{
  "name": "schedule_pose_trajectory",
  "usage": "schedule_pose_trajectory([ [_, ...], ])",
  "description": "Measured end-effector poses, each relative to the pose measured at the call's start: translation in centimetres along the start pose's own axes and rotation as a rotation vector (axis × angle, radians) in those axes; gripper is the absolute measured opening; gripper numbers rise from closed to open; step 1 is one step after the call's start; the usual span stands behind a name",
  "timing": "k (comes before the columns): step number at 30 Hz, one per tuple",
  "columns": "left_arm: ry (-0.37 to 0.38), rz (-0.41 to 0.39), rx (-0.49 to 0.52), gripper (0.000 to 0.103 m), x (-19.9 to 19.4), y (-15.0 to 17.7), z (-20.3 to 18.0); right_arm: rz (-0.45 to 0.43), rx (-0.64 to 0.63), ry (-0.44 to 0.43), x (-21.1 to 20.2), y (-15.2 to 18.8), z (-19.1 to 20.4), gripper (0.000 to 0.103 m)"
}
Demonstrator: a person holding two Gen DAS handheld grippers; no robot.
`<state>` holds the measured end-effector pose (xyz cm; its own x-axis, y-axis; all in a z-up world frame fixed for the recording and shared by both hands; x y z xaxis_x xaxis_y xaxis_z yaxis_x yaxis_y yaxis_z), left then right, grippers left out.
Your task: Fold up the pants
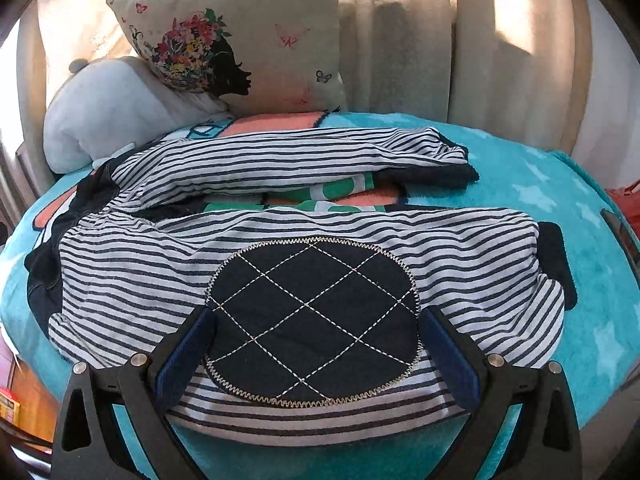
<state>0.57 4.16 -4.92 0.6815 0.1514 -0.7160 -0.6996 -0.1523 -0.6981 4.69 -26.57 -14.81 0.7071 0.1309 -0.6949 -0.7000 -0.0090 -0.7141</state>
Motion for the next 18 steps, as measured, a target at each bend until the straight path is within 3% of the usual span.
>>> schedule_pose_trajectory([
  [13,-0.006,-0.002,0.017,0.084,-0.1,0.0,-0.1,0.042,0.009,-0.03,-0.4,-0.5,-0.3,0.102],
  [18,0.044,0.0,0.032,0.084,-0.3,-1.4,0.0,-0.034,0.024,-0.058,-3.8,-2.8,-2.2,0.103],
])
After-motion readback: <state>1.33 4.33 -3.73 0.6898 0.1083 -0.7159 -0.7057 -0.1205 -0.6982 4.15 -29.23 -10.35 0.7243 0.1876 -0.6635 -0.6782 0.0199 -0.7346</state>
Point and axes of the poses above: each gripper's, at about its wrist camera, not at the fingertips, and x roughly the way its jaws point, z to its left, y to its underside, the point moved 2 cm from there along x, roughly the way its jaws point, and after that the axes turned 2 degrees about -y, right-handed, at the moved point
